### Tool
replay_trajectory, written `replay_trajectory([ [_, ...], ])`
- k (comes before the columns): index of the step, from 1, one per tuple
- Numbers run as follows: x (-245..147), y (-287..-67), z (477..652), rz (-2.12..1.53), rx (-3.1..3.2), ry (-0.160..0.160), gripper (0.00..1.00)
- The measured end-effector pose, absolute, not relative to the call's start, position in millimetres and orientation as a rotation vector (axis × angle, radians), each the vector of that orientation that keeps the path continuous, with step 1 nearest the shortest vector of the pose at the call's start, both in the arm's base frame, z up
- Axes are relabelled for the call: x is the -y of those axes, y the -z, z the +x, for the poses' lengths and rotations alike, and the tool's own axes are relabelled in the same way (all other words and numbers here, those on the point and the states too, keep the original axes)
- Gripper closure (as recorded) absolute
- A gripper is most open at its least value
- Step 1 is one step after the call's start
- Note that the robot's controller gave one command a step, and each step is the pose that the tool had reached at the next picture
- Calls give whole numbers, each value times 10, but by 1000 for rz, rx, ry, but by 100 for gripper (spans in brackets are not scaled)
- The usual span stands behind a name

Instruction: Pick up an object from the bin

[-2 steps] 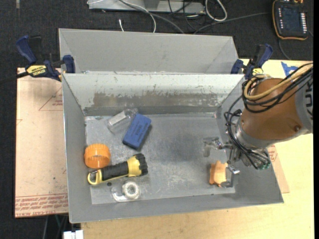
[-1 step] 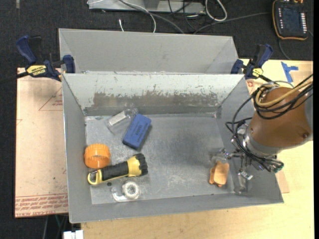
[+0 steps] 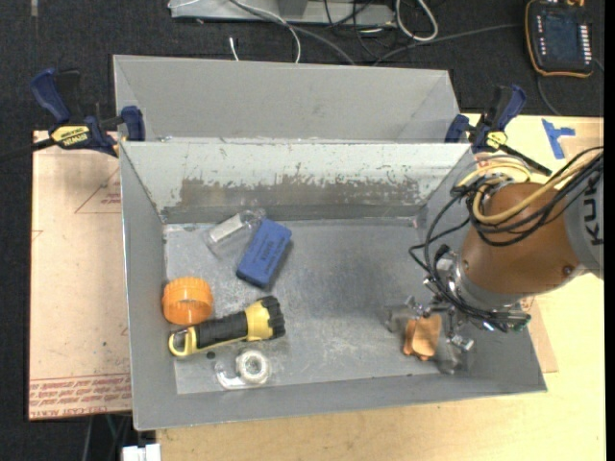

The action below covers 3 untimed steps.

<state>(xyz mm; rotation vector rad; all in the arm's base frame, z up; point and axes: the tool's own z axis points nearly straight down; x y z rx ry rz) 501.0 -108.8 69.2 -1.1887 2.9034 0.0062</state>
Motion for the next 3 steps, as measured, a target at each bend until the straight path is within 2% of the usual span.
replay_trajectory([
  [1,1142,-702,5094,-1139,-2929,-9,100],
  [3,1134,-766,5093,-1137,-2930,-10,100],
])
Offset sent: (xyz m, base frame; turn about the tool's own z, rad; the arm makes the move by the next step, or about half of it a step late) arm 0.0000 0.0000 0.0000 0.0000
